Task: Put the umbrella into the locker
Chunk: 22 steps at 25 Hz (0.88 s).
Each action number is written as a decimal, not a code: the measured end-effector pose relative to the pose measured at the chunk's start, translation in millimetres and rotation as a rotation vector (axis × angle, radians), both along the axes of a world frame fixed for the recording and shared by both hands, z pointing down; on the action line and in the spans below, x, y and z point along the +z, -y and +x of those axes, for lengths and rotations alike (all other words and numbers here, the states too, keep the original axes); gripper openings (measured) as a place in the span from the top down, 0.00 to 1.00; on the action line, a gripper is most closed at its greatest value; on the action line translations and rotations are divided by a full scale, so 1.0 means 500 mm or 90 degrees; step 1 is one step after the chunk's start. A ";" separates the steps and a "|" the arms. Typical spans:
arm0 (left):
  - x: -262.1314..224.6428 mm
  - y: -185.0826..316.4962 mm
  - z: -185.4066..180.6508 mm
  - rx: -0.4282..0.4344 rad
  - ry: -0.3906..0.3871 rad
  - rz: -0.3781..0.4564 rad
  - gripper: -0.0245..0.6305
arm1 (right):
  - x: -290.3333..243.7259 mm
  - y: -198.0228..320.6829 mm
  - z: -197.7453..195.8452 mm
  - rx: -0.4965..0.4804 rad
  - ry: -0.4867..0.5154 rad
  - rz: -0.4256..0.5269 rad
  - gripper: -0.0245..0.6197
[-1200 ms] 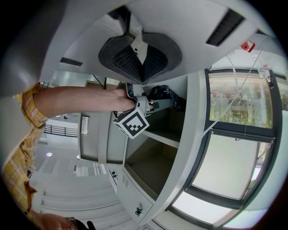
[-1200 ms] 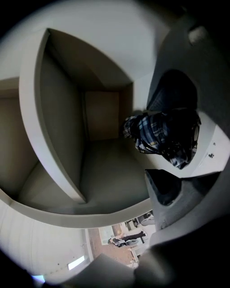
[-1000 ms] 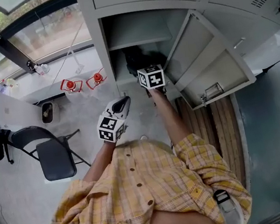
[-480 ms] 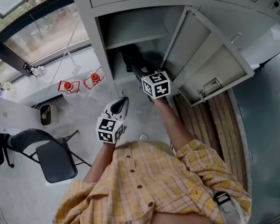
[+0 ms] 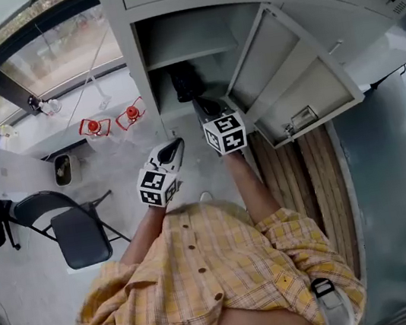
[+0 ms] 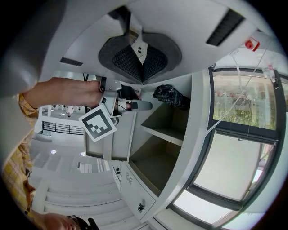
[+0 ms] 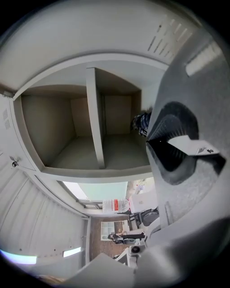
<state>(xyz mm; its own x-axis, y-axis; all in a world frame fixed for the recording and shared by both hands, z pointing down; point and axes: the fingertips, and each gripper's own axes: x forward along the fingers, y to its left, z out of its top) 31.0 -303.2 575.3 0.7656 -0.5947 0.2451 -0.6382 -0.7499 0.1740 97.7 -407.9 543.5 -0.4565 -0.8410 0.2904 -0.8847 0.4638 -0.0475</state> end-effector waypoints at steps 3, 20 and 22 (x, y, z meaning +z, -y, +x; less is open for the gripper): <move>-0.001 0.000 -0.002 -0.003 -0.004 0.001 0.96 | 0.009 -0.023 -0.005 -0.005 0.006 -0.006 0.97; -0.001 -0.019 0.020 0.027 -0.013 0.002 0.96 | 0.052 -0.153 -0.024 -0.030 0.022 -0.006 0.97; 0.002 -0.024 0.024 0.030 -0.011 0.001 0.96 | 0.062 -0.165 -0.020 -0.027 0.023 -0.011 0.97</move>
<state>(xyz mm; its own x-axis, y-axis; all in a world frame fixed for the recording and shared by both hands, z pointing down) 43.2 -291.5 576.2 0.7974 -0.5578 0.2304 -0.5986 -0.7796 0.1841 87.9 -325.5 574.6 -0.5021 -0.8157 0.2871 -0.8618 0.4995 -0.0879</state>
